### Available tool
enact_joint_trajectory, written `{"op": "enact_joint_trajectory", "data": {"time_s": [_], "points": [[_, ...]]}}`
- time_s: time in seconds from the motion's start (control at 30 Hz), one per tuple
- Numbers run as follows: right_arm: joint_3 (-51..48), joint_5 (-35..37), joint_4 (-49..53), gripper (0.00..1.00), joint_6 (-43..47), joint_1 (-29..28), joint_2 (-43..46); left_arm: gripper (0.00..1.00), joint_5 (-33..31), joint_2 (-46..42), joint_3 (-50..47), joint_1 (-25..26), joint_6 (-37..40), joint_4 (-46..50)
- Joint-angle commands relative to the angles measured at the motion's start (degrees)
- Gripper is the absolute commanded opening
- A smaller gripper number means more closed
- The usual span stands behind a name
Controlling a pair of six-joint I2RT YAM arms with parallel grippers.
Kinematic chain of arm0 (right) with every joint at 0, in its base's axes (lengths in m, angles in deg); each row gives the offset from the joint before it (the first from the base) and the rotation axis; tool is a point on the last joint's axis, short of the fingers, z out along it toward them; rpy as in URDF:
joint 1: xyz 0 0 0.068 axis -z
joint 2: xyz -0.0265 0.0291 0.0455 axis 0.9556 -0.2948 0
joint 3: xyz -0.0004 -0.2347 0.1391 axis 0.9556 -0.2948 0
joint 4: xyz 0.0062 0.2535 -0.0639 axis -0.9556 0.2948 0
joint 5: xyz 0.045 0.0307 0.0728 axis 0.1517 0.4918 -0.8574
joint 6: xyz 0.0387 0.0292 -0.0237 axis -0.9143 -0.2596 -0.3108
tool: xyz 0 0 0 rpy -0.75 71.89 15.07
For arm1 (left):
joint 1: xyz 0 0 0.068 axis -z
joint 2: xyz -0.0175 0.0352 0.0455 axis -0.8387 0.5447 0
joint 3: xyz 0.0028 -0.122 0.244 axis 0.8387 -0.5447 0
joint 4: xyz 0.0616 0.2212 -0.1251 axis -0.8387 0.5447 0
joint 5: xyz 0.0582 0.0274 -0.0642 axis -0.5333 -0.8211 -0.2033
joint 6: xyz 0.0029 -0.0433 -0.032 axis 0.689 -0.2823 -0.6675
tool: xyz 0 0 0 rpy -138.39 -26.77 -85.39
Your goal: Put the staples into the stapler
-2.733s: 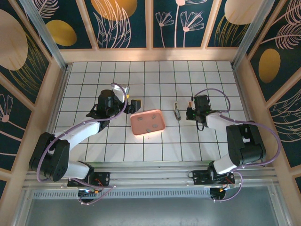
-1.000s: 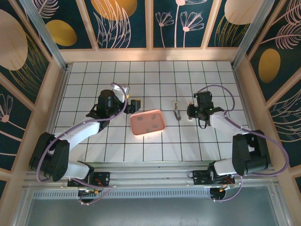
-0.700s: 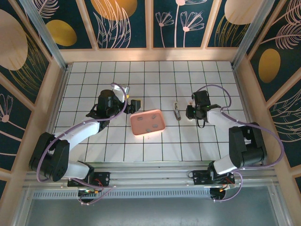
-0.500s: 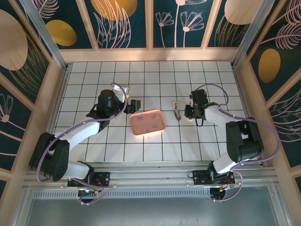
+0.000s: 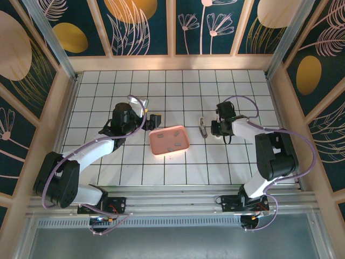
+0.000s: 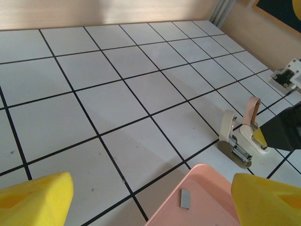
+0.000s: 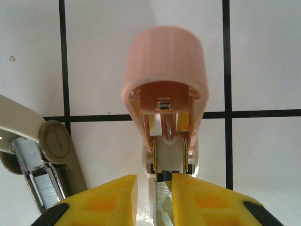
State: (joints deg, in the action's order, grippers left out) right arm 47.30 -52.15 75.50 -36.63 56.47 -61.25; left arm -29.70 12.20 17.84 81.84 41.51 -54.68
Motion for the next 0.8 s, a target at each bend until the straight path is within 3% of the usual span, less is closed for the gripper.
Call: {"op": "enact_joint_trajectory", "data": {"time_s": [0.0, 0.3, 0.53, 0.77], "points": [[1.1, 2.8, 2.0, 0.26, 0.5, -0.8, -1.9, 0.87, -0.4, -1.3, 1.4, 0.3, 1.2, 0.0], [2.1, 5.7, 3.7, 0.24, 0.9, -2.6, -3.1, 0.87, -0.4, -1.3, 1.4, 0.3, 1.2, 0.0], [1.7, 0.4, 1.1, 0.23, 2.0, -4.6, 3.4, 0.87, -0.3, -1.2, 1.4, 0.3, 1.1, -0.1], [2.9, 3.4, 4.1, 0.23, 1.1, -3.4, 5.2, 0.87, -0.2, -1.6, 1.4, 0.3, 1.0, -0.1]]}}
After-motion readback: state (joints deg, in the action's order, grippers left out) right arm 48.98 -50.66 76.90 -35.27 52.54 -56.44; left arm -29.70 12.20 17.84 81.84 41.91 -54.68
